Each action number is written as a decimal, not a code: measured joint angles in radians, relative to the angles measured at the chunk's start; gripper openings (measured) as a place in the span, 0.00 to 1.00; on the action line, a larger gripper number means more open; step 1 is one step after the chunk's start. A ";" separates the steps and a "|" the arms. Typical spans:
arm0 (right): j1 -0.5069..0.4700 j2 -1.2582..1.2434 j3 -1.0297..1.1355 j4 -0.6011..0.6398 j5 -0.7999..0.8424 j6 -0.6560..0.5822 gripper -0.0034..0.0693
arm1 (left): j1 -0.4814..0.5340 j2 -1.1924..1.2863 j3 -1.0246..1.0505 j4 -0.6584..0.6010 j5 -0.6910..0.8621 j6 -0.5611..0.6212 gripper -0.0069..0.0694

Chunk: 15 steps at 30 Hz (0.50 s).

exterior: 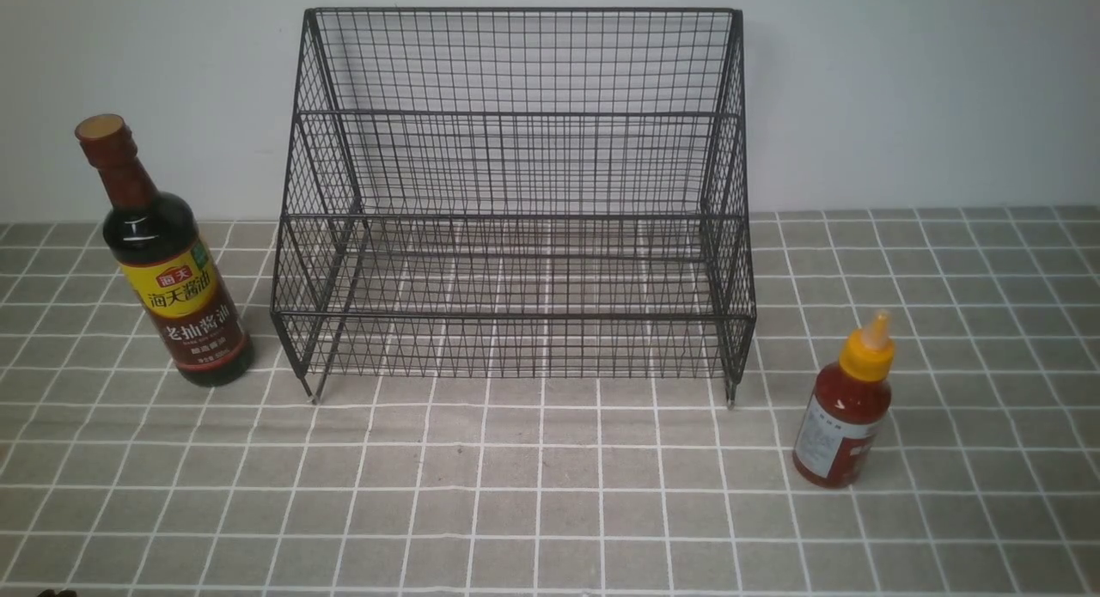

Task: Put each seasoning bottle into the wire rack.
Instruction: Use the right arm to grab the condiment bottle closest to it

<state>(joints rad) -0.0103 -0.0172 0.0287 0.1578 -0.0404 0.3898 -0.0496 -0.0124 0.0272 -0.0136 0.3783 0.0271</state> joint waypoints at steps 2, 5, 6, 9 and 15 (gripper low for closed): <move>0.000 0.000 0.000 0.012 -0.048 -0.001 0.03 | 0.000 0.000 0.000 0.000 0.000 0.000 0.11; 0.000 0.000 0.000 0.013 -0.083 -0.016 0.03 | 0.000 0.000 0.000 0.000 0.000 0.000 0.11; 0.000 0.000 0.000 0.013 -0.087 -0.019 0.03 | 0.000 0.000 0.000 0.000 0.000 0.000 0.11; 0.000 0.000 0.000 0.014 -0.110 -0.025 0.03 | 0.000 0.000 0.000 0.000 0.000 0.000 0.11; 0.000 0.000 -0.031 0.020 -0.149 -0.006 0.03 | 0.000 0.000 0.000 0.000 0.000 0.000 0.11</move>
<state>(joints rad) -0.0103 -0.0172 -0.0019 0.1780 -0.1898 0.3836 -0.0496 -0.0124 0.0272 -0.0136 0.3783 0.0271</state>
